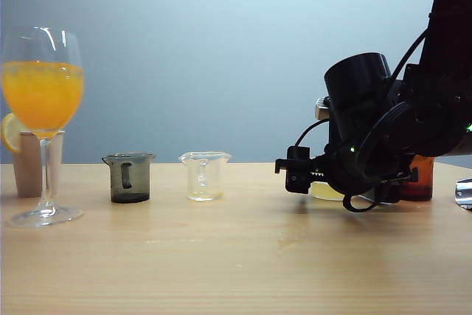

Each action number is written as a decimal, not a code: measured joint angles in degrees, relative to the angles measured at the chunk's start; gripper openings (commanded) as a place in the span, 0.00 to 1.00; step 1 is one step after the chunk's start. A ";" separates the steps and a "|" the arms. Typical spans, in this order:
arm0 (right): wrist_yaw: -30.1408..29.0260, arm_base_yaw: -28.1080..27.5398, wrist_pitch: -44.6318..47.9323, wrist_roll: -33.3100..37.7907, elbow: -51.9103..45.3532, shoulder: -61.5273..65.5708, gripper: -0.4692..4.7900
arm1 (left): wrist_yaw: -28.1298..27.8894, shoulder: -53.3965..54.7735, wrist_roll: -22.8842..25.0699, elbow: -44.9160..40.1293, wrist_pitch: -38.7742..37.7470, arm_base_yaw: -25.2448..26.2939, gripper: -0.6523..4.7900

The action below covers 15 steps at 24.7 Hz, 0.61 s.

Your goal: Pick up the third measuring cup from the left, pour the pineapple juice inside into the goblet, and finally put the measuring cup back in its original place.

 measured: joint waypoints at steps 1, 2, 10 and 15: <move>0.00 0.00 0.00 0.00 0.00 0.00 0.64 | 0.00 0.00 0.00 0.00 0.02 0.00 0.11; 0.15 0.00 0.13 -0.42 0.00 0.00 0.59 | 0.00 0.00 0.00 0.00 0.02 0.00 0.11; 0.11 -0.02 0.68 -0.33 0.09 -0.04 0.25 | 0.00 0.04 0.00 0.00 0.00 0.00 0.11; 0.11 -0.02 0.83 -0.31 0.07 -0.04 0.17 | 0.00 0.04 0.00 0.00 0.00 0.00 0.11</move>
